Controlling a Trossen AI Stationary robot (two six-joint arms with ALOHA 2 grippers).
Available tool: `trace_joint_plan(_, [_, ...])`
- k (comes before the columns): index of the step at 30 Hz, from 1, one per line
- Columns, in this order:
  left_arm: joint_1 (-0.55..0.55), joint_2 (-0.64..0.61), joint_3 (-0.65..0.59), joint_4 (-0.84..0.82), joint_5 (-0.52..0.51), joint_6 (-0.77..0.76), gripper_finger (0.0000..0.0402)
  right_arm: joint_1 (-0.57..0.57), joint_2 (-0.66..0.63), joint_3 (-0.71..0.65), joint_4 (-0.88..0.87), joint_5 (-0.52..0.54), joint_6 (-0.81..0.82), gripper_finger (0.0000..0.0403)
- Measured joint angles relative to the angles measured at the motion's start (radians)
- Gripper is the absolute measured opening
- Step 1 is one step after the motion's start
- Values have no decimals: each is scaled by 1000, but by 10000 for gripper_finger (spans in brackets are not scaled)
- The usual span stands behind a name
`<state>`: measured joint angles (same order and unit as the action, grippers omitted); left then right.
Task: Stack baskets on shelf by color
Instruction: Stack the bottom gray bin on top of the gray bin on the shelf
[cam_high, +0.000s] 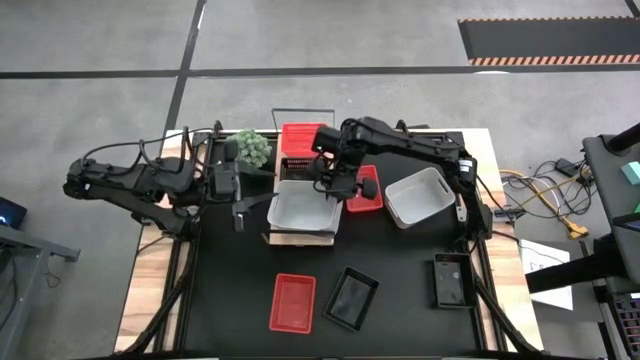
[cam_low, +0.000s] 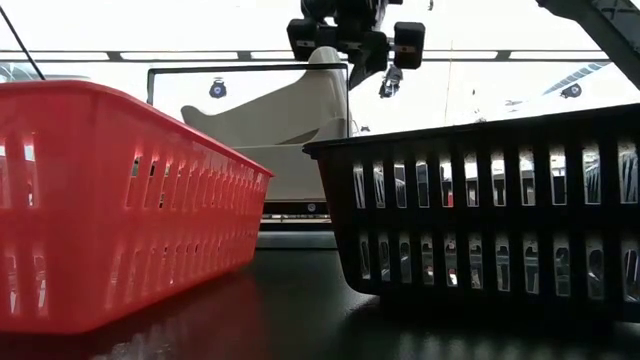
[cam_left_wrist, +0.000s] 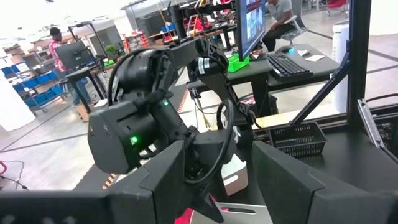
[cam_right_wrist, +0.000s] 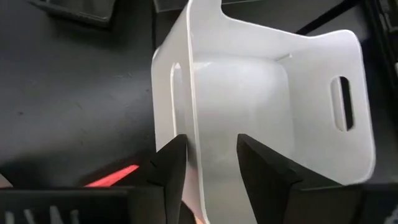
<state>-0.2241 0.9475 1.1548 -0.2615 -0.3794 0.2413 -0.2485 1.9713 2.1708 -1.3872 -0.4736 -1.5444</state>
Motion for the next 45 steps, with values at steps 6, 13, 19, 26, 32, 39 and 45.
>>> trace_joint_plan(6, [0,5,-1,0,0,0,173,0,-1,15,-6,3,-2,92])
trace_joint_plan(13, [0,9,-1,-1,0,0,173,0,0,-14,-21,2,-15,15])
trace_joint_plan(19, [0,15,-1,-1,0,-1,173,8,2,-48,-6,7,-27,12])
trace_joint_plan(26, [0,21,0,0,0,-1,173,16,2,-52,-4,7,-12,14])
trace_joint_plan(32, [0,21,0,-1,0,-1,173,18,2,-53,-13,3,13,34])
trace_joint_plan(39, [0,21,0,-3,0,-23,173,18,1,-53,-1,3,57,77])
trace_joint_plan(45, [2,22,-24,-81,-58,-126,173,18,-20,-15,-56,52,151,90])
